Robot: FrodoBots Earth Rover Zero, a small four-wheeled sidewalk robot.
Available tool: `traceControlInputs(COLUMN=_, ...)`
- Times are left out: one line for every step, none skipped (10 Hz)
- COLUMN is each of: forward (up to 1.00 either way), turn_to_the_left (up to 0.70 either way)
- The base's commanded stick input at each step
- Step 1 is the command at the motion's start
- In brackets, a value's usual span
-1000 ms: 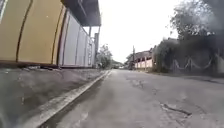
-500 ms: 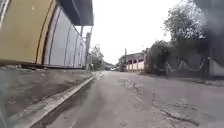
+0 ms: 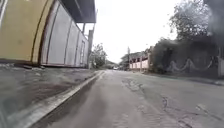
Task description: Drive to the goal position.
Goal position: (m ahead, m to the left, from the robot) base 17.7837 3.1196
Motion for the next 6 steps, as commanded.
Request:
traceControlInputs(forward=0.7, turn_to_the_left=0.0)
traceControlInputs(forward=0.7, turn_to_the_left=0.0)
traceControlInputs(forward=0.7, turn_to_the_left=0.02)
traceControlInputs(forward=0.7, turn_to_the_left=0.32)
traceControlInputs(forward=0.7, turn_to_the_left=0.35)
traceControlInputs(forward=0.7, turn_to_the_left=0.16)
